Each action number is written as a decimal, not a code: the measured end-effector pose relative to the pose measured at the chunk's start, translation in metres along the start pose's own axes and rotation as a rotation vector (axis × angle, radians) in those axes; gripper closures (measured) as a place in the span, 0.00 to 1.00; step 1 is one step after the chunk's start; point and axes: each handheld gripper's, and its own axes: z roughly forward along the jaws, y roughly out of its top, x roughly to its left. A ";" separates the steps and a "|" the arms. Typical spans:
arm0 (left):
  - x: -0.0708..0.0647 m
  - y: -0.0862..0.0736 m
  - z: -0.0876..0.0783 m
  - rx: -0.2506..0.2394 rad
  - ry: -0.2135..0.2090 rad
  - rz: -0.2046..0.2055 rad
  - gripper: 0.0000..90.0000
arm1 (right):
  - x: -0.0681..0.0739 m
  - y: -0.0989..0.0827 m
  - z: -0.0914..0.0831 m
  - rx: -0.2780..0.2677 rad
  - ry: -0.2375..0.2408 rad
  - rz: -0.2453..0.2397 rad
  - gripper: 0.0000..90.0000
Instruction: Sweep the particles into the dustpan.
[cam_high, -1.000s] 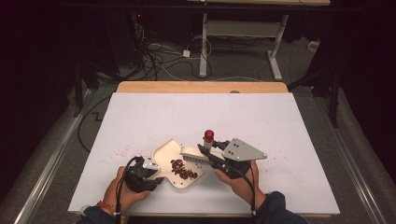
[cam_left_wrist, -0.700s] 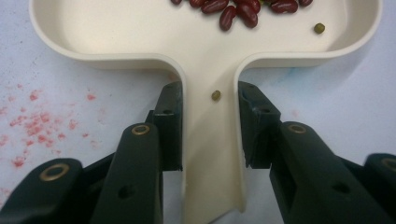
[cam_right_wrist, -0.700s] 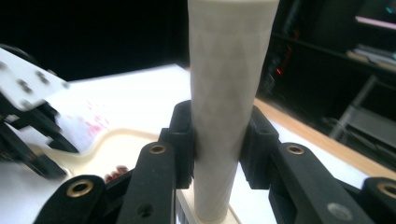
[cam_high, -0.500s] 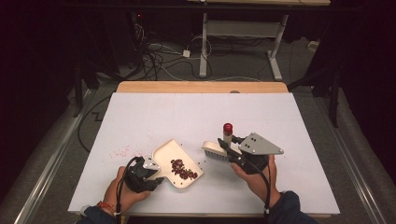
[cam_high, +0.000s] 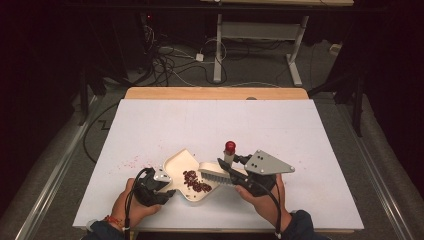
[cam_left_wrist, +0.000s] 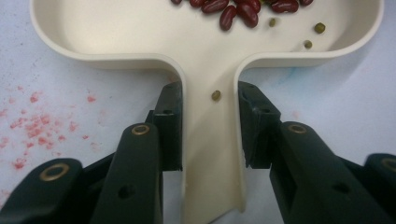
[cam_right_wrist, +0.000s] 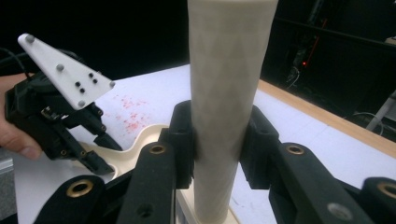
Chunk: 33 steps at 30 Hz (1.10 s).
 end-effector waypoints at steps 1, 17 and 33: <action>0.000 0.000 0.000 0.000 0.000 0.000 0.71 | -0.002 0.000 -0.001 -0.002 -0.003 0.005 0.78; 0.000 0.000 -0.001 0.002 -0.002 0.000 0.71 | -0.029 -0.006 -0.002 -0.015 -0.100 -0.035 0.78; 0.016 -0.010 -0.013 -0.013 -0.007 -0.071 0.71 | -0.040 0.001 0.060 -0.062 -0.126 -0.058 0.78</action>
